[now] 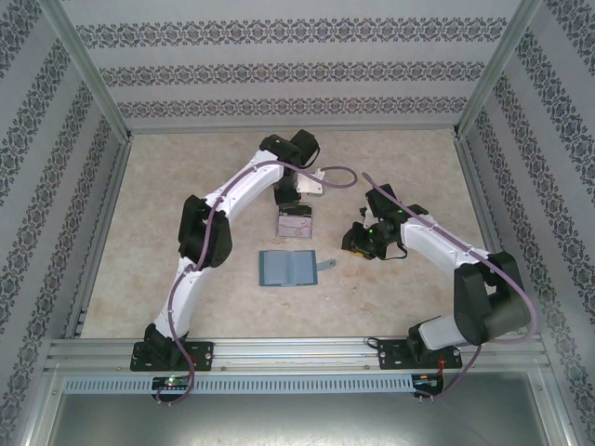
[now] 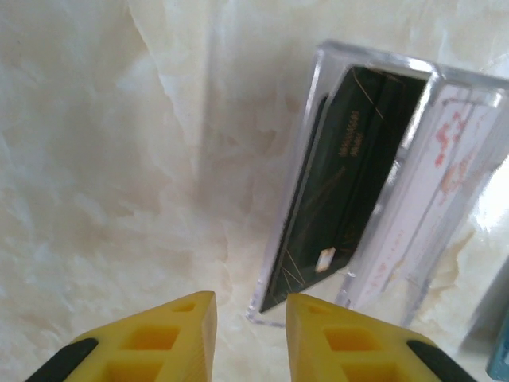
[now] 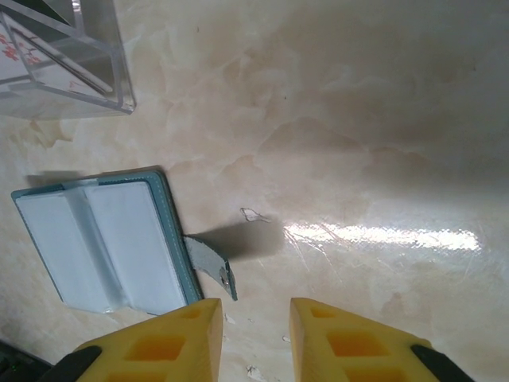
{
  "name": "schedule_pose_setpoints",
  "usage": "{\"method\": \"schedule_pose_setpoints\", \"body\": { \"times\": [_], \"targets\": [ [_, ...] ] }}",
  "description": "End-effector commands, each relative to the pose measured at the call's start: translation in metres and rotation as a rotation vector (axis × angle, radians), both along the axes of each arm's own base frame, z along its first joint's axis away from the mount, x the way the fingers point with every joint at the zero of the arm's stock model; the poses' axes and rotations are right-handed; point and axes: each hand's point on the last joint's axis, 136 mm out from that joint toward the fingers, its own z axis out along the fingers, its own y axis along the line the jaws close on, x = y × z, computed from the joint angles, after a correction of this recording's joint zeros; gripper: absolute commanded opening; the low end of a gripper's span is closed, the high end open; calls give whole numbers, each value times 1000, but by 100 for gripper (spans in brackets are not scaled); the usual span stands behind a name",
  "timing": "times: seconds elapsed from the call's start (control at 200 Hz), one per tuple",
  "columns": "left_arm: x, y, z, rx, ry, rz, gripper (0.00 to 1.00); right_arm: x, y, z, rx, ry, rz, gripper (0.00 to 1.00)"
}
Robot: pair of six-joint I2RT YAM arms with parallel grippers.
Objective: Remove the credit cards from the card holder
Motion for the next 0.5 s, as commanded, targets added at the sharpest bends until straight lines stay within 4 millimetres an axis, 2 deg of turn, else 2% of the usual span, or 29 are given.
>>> {"method": "schedule_pose_setpoints", "body": {
  "times": [0.0,0.095,0.205,0.275,0.425,0.495],
  "targets": [
    [2,6,29,-92,-72,95,34,6,0,3,-4,-13,22,31],
    [-6,9,28,-120,-87,122,38,8,-2,2,-21,-19,34,37],
    [-18,17,25,-149,-108,156,50,9,-5,-3,-47,-25,50,48],
    [-27,23,20,-161,-110,178,53,10,-7,-5,-66,-29,57,53],
    [-43,40,9,-180,-118,250,64,15,-5,-3,-67,-39,75,60],
    [-50,48,2,-191,-118,288,78,18,-2,-1,-57,-47,79,61]
  ]
}}
